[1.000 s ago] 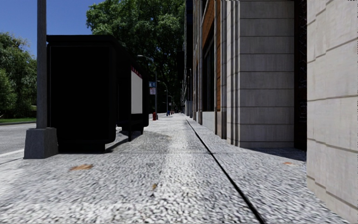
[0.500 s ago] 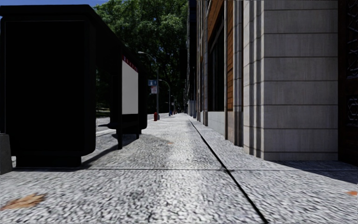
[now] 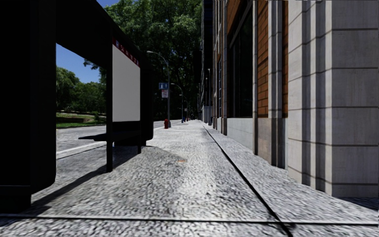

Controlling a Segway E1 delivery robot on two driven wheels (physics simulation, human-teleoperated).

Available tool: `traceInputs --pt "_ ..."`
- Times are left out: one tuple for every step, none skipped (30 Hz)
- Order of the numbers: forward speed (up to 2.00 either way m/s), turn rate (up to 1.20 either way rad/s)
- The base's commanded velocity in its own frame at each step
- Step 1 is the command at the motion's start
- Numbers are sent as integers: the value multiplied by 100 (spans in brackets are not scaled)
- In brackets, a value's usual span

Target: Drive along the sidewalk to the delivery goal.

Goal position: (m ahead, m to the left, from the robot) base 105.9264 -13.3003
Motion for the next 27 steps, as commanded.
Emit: traceInputs --pt "200 0" --pt "200 0" --pt "200 0" --pt "200 0" --pt "200 0" --pt "200 0" --pt "200 0" --pt "200 0" --pt "200 0" --pt "200 0" --pt "200 0" --pt "200 0" --pt "200 0" --pt "200 0" --pt "200 -28" --pt "200 -85" --pt "200 -108" --pt "200 -115" --pt "200 -14" --pt "200 0" --pt "200 0" --pt "200 0" --pt "200 0" --pt "200 0" --pt "200 0" --pt "200 0" --pt "200 0"
